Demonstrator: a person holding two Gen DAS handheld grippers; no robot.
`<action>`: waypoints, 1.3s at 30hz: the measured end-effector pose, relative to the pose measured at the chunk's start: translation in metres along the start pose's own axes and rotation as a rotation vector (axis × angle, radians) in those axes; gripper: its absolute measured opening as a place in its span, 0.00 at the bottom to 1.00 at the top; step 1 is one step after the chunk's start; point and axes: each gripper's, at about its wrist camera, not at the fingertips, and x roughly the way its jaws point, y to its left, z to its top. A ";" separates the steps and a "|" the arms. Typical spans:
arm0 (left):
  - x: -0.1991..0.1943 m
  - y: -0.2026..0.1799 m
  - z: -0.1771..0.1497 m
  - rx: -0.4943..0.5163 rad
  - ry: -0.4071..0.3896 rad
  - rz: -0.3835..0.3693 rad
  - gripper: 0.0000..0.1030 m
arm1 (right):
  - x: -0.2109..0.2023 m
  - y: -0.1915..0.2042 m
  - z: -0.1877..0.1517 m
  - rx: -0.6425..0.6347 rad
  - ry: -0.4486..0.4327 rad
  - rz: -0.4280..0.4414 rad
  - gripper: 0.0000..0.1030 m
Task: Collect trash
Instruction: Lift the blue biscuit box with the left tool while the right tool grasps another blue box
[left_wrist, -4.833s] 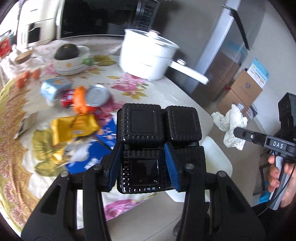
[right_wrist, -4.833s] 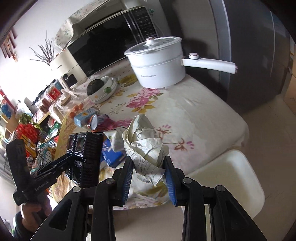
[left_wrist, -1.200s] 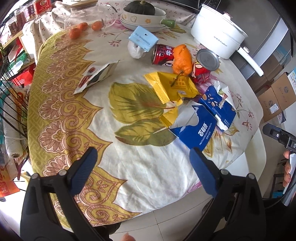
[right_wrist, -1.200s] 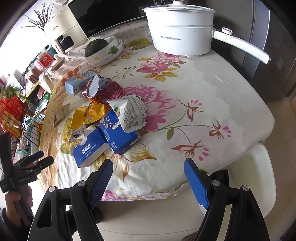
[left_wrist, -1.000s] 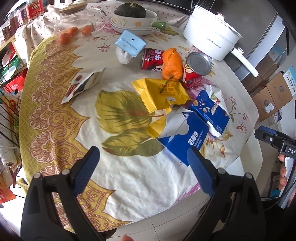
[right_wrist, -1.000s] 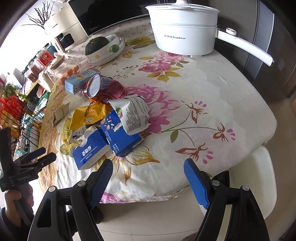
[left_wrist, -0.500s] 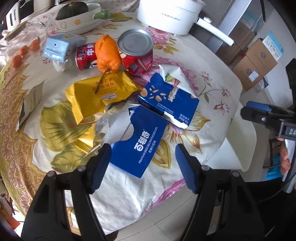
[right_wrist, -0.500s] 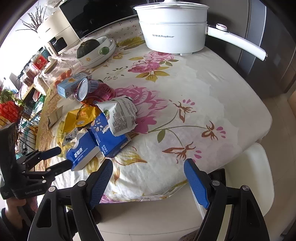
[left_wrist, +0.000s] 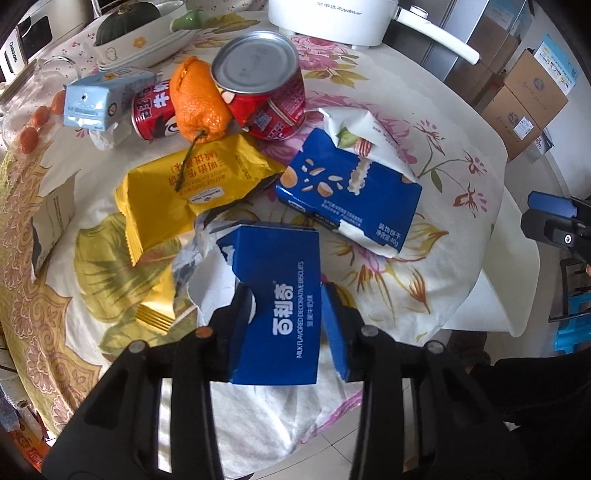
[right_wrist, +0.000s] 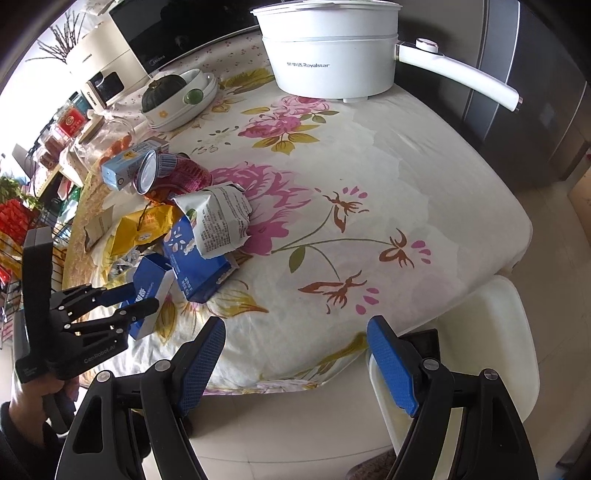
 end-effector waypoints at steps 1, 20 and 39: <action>-0.002 0.000 0.000 -0.003 -0.002 0.002 0.39 | 0.000 0.000 0.000 0.000 0.000 0.000 0.78; -0.079 0.060 -0.049 -0.208 -0.148 -0.024 0.39 | 0.054 0.091 0.019 -0.202 0.111 0.061 0.78; -0.084 0.073 -0.054 -0.247 -0.157 -0.050 0.39 | 0.081 0.116 0.023 -0.317 0.096 -0.026 0.61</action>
